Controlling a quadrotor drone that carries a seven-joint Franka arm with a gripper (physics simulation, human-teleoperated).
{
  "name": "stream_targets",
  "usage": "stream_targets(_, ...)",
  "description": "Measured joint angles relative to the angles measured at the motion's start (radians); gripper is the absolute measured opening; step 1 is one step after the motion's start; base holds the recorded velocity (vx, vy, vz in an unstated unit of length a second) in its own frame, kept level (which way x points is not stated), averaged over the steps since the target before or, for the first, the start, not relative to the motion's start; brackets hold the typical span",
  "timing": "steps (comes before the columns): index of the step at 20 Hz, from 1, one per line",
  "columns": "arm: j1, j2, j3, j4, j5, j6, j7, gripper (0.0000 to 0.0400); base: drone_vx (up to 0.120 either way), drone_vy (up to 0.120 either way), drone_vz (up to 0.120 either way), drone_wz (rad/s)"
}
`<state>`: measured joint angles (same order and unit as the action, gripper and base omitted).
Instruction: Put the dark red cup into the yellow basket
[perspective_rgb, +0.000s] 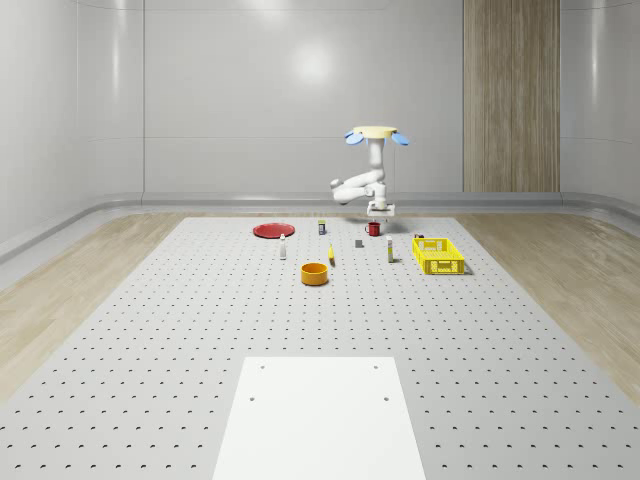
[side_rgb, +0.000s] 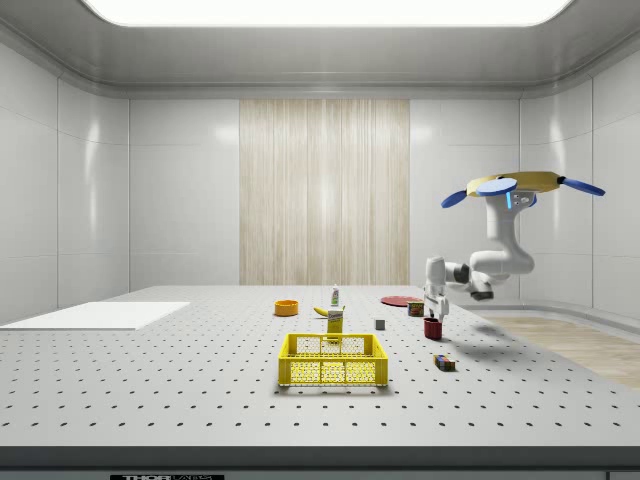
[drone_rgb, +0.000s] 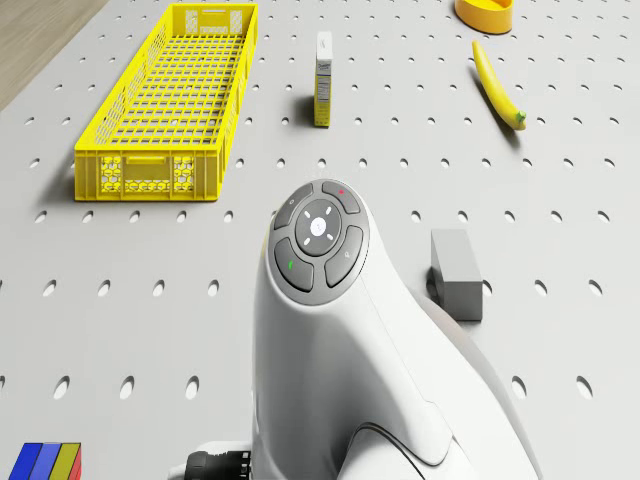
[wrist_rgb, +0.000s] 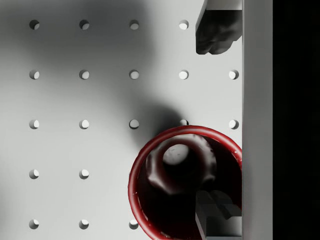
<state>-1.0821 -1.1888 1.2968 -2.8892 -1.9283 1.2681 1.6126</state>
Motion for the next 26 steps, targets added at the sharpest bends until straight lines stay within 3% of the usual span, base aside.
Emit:
stream_targets(14,0.016,-0.092,-0.109,0.028,-0.085,0.126,-0.025,0.0400,0.000,0.000,0.000,0.000)
stream_targets(26,0.022,-0.135,-0.147,0.046,-0.111,0.185,-0.040,0.0400,0.000,0.000,0.000,0.000)
